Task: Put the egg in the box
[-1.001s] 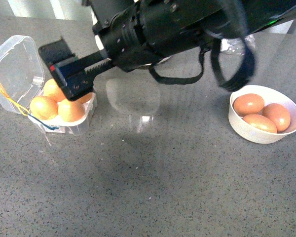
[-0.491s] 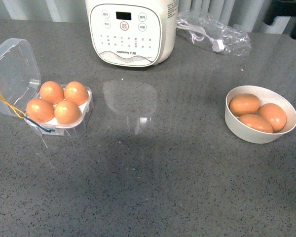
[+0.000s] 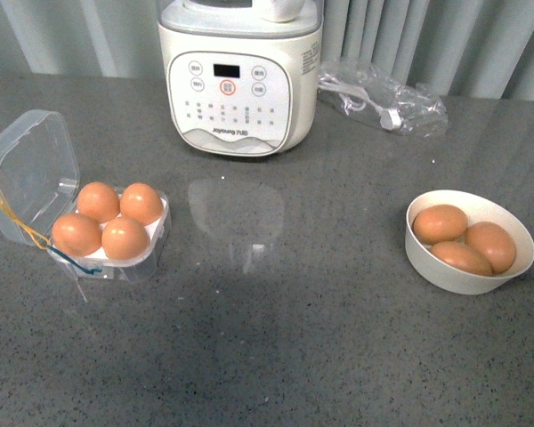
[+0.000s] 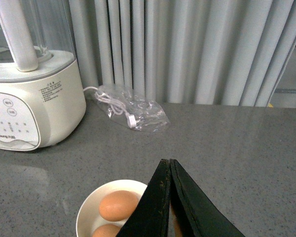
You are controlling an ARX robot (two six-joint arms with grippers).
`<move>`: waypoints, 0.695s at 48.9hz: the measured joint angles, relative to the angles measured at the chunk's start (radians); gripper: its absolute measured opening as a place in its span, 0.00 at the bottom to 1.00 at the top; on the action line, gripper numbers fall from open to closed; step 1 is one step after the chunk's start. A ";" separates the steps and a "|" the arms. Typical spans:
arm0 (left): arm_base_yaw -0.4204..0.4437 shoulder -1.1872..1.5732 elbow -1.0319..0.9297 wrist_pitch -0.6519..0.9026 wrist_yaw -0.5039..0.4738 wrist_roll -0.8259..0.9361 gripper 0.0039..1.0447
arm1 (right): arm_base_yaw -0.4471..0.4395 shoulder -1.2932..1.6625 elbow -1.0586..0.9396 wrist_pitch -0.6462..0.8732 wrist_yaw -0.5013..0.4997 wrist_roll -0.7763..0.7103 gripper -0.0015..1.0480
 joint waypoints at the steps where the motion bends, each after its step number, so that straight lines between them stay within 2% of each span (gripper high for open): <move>1: 0.000 0.000 0.000 0.000 0.000 0.000 0.94 | -0.005 -0.016 -0.006 -0.011 -0.006 0.000 0.03; 12: 0.000 0.000 0.000 0.000 0.000 0.000 0.94 | -0.068 -0.254 -0.063 -0.189 -0.065 0.000 0.03; 14: 0.000 0.000 0.000 0.000 0.000 0.000 0.94 | -0.112 -0.306 -0.072 -0.233 -0.133 0.000 0.03; 17: 0.000 0.000 0.000 0.000 0.000 0.000 0.94 | -0.152 -0.372 -0.080 -0.289 -0.148 0.000 0.03; 34: 0.000 0.000 0.000 0.000 0.000 0.000 0.94 | -0.161 -0.640 -0.090 -0.529 -0.154 0.000 0.03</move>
